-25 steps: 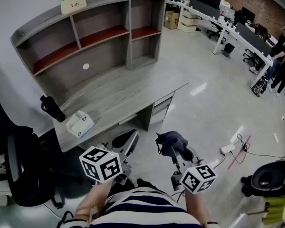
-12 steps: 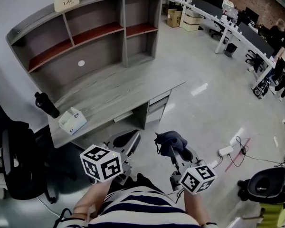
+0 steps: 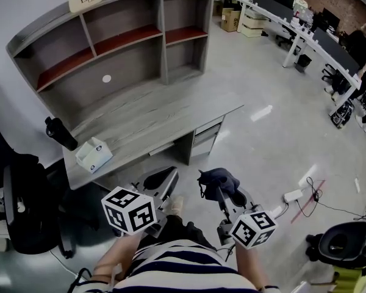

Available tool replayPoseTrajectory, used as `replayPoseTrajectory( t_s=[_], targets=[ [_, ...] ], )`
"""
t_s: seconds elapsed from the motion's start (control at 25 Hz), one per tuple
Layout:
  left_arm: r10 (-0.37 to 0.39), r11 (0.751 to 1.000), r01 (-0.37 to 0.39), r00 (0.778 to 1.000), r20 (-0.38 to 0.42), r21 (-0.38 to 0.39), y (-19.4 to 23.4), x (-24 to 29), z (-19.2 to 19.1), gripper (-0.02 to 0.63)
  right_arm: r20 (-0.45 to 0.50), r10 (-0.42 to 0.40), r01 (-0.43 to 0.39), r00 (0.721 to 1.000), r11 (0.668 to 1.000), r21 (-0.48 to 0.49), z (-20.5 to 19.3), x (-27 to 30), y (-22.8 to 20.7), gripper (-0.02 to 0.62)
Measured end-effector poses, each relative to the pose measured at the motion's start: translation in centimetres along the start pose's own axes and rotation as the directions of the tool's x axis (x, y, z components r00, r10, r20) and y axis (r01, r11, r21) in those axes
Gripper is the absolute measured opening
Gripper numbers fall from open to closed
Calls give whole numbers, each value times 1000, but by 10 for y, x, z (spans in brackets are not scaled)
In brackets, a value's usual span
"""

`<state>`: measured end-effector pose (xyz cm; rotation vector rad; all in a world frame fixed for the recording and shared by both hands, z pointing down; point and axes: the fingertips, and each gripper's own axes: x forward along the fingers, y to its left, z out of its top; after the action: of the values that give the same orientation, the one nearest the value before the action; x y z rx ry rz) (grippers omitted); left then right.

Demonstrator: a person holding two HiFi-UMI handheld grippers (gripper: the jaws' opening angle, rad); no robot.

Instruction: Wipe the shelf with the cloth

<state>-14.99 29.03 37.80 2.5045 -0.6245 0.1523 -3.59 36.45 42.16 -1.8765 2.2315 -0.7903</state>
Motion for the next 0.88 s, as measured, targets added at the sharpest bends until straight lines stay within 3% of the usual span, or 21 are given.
replayPoseTrajectory(
  t_s=[0.44,0.72,0.88],
  targets=[
    [6,1000,-4,997,73,-22,67,52,43,17,-52,13,-16,999,998,-59,34,87,-25,77],
    [47,998,-43,996,81,-50,124,82,70,17,-72,26,-32,997,995,-91,64,156,-35,75],
    [80,997,-78,993,85,-25,155,97,85,17,-83,32,-40,996,995,-89,74,192,-41,75]
  ],
)
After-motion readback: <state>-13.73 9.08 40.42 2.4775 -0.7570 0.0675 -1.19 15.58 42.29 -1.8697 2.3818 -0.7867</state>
